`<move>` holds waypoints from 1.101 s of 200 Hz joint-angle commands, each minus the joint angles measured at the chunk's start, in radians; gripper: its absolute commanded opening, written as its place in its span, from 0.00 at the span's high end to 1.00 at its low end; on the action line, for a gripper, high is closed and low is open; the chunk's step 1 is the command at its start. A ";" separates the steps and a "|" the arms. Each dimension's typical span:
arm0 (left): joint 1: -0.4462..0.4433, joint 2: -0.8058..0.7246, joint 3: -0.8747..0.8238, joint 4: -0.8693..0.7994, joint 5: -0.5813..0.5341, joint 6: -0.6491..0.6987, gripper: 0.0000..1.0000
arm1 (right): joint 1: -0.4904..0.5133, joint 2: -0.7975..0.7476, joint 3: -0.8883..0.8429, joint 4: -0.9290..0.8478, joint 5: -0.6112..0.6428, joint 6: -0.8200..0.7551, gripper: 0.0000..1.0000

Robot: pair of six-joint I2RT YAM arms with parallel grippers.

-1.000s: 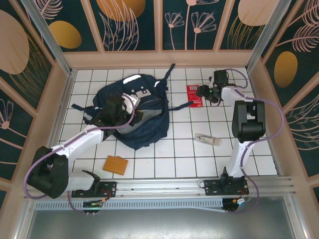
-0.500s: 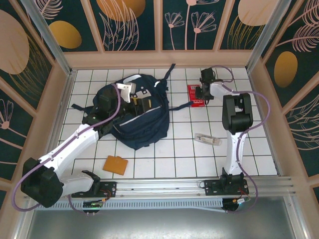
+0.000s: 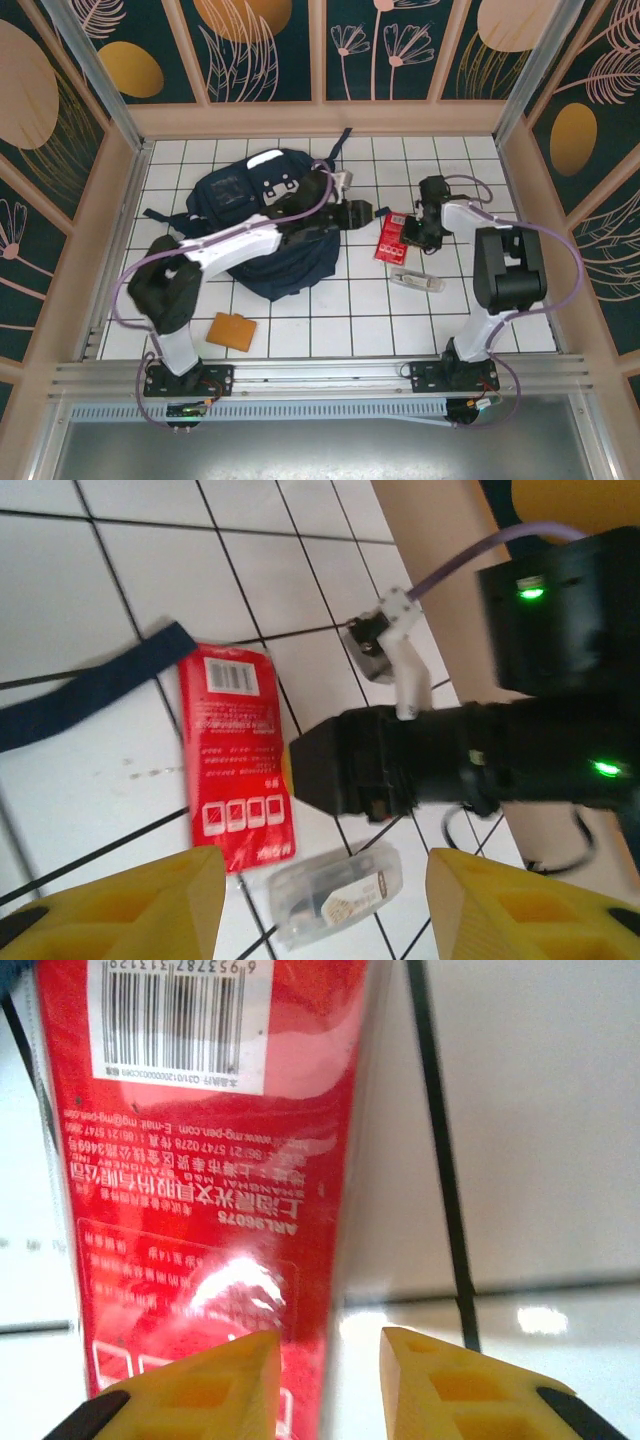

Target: Pack books, pencil case, and school supplies into a backpack

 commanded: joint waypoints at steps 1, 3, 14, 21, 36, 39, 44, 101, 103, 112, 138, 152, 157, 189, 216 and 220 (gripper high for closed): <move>-0.034 0.123 0.130 -0.045 0.001 -0.013 0.46 | -0.067 -0.097 -0.029 -0.014 -0.119 0.022 0.65; -0.035 0.135 0.143 -0.050 0.001 -0.011 0.46 | -0.074 -0.102 -0.032 -0.010 -0.129 0.018 0.64; -0.050 0.203 0.202 -0.080 0.002 -0.005 0.47 | -0.120 -0.115 -0.048 0.012 -0.202 -0.001 0.63; -0.059 0.239 0.230 -0.104 -0.006 -0.005 0.47 | -0.142 -0.115 -0.055 0.024 -0.256 -0.015 0.63; -0.078 0.290 0.261 -0.144 -0.014 -0.013 0.48 | -0.167 -0.103 -0.067 0.046 -0.328 -0.033 0.63; -0.081 0.295 0.260 -0.145 -0.013 -0.017 0.48 | -0.167 -0.100 -0.067 0.048 -0.332 -0.035 0.63; -0.085 0.305 0.255 -0.146 -0.010 -0.023 0.47 | -0.168 -0.093 -0.068 0.052 -0.335 -0.038 0.63; -0.088 0.444 0.298 -0.153 -0.046 0.029 0.48 | -0.168 0.011 -0.091 0.169 -0.382 -0.018 0.62; -0.088 0.449 0.300 -0.151 -0.045 0.028 0.48 | -0.169 0.018 -0.090 0.172 -0.384 -0.017 0.62; -0.089 0.475 0.313 -0.155 -0.051 0.027 0.51 | -0.169 0.045 -0.090 0.186 -0.400 -0.015 0.62; -0.089 0.526 0.317 -0.147 -0.026 0.024 0.61 | -0.164 0.097 -0.092 0.216 -0.456 -0.013 0.62; -0.089 0.541 0.317 -0.150 -0.001 0.035 0.68 | -0.167 0.101 -0.101 0.229 -0.490 -0.018 0.62; -0.088 0.544 0.316 -0.152 0.003 0.039 0.70 | -0.166 0.101 -0.103 0.235 -0.505 -0.022 0.63; -0.088 0.538 0.297 -0.145 0.016 0.054 0.77 | -0.167 0.088 -0.121 0.274 -0.596 -0.026 0.65; -0.087 0.529 0.306 -0.162 0.013 0.074 0.77 | -0.167 0.074 -0.128 0.304 -0.644 -0.015 0.79; -0.087 0.523 0.308 -0.165 0.013 0.083 0.76 | -0.166 0.068 -0.130 0.305 -0.636 -0.011 0.82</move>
